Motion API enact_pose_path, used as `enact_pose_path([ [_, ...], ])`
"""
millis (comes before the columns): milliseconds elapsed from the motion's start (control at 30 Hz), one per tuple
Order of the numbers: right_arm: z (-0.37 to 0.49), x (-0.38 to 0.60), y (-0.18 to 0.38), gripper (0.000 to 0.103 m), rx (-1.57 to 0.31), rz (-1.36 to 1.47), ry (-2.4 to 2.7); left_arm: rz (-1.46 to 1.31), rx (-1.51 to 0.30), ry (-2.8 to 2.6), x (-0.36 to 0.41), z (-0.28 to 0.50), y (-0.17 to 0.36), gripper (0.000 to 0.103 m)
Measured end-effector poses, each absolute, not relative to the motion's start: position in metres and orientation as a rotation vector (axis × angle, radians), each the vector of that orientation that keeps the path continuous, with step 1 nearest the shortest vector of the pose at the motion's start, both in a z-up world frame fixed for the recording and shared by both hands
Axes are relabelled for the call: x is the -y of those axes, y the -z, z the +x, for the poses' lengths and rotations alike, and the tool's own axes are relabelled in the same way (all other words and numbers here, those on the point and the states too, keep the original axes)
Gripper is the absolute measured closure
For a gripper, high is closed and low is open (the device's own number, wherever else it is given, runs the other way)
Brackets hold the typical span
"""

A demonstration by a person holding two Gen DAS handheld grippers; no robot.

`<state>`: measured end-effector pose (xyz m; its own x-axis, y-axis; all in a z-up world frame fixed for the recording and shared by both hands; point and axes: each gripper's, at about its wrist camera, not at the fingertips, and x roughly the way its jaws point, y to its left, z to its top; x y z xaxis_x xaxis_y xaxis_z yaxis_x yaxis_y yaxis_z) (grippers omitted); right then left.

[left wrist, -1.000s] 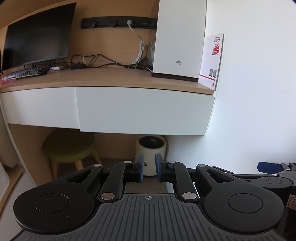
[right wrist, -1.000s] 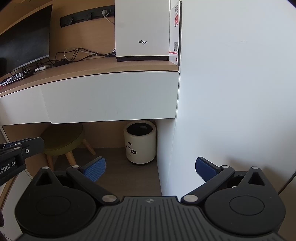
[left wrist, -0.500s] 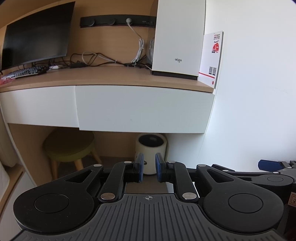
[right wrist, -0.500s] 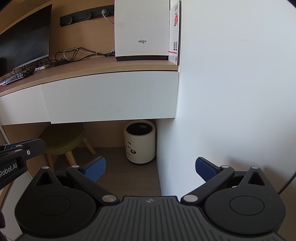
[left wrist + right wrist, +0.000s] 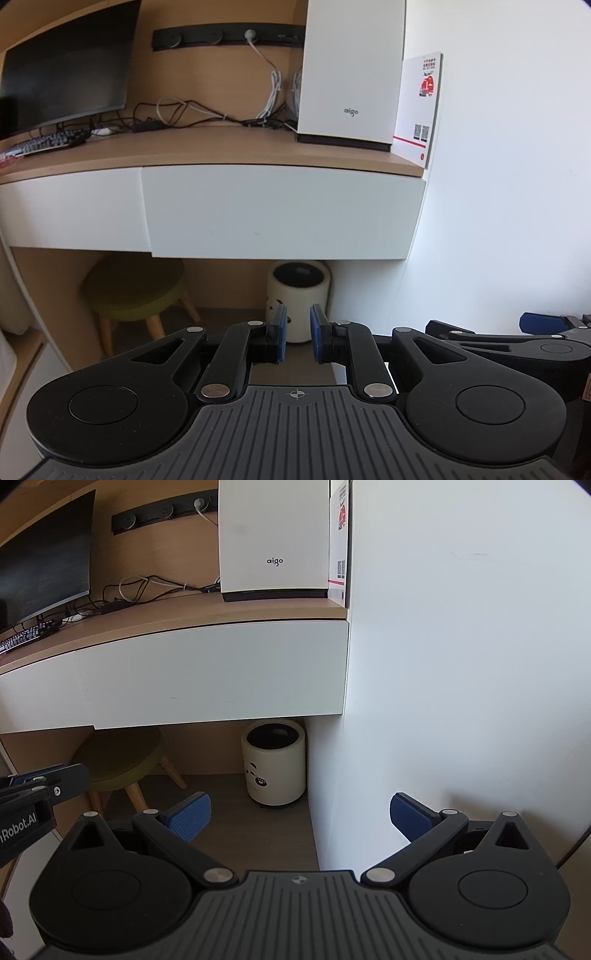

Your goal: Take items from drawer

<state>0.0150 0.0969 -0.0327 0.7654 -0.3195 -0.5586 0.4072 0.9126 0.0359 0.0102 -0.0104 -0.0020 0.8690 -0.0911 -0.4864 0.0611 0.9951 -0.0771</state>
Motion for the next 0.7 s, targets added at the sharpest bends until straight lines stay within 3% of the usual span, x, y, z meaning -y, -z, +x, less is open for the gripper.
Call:
enact_pose_path([
  [700, 0.063, -0.084, 0.033, 0.000, -0.607, 0.170, 0.406, -0.062, -0.586, 0.116, -0.012, 0.057, 0.018, 0.087],
])
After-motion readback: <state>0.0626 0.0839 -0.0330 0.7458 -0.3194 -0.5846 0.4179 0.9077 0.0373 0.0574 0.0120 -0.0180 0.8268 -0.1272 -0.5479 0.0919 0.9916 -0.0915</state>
